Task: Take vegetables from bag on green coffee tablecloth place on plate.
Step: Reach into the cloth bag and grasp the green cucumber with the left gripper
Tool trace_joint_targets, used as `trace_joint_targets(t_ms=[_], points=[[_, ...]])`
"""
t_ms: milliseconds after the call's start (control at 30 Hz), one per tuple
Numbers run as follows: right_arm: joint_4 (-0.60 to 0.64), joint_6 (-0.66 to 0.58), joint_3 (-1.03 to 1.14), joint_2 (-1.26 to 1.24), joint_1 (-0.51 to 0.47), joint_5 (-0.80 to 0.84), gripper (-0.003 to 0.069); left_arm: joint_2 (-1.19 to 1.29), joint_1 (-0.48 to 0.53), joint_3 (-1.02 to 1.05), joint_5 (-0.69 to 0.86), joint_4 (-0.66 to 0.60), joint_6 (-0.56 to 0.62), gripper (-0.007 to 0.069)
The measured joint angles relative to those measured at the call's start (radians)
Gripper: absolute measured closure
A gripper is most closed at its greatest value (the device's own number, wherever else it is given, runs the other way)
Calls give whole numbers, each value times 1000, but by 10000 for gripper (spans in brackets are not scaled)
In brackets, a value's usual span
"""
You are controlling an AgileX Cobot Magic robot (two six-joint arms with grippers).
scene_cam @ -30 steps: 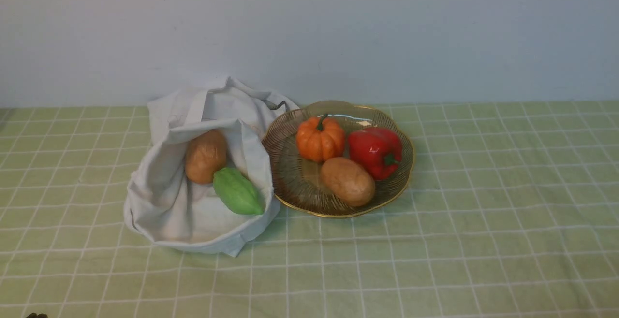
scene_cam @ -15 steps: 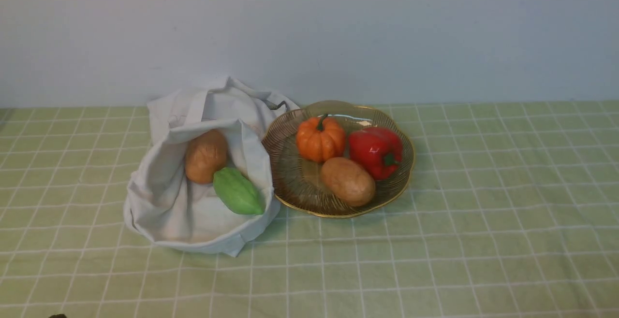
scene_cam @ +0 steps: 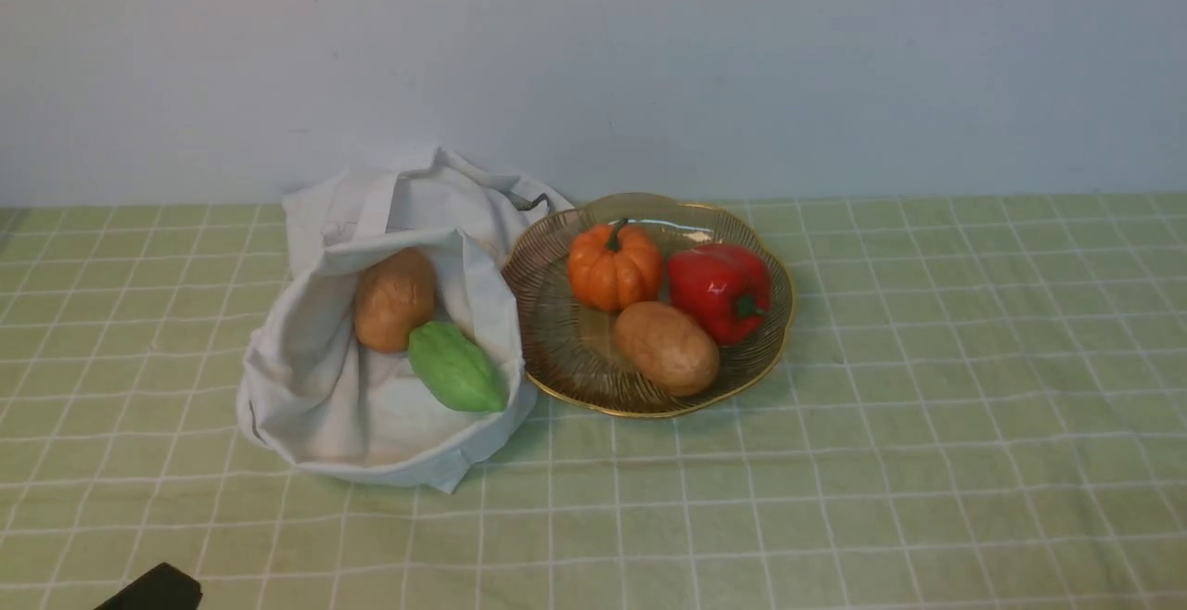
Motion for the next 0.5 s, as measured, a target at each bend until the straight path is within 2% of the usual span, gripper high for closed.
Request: trace_joint_targets(t_ms=[67,100,133,267,400,500], points=[[0,0,0,0,0,0,673,0,0,-26,19,1,68,629],[0,0,0,0,0,0,673,5,1,-111,30,2,169,629],[0,0,0,0,0,0,673,22,1,-178,35,3,220,629],[0,0,0,0,0,0,673,171,1,-374,116,57,310,629],[0,0,0,0,0,0,673,530,1,-621,457,302,328,629],[0,0,0,0,0,0,673,722,1,-719,642,444,335,629]])
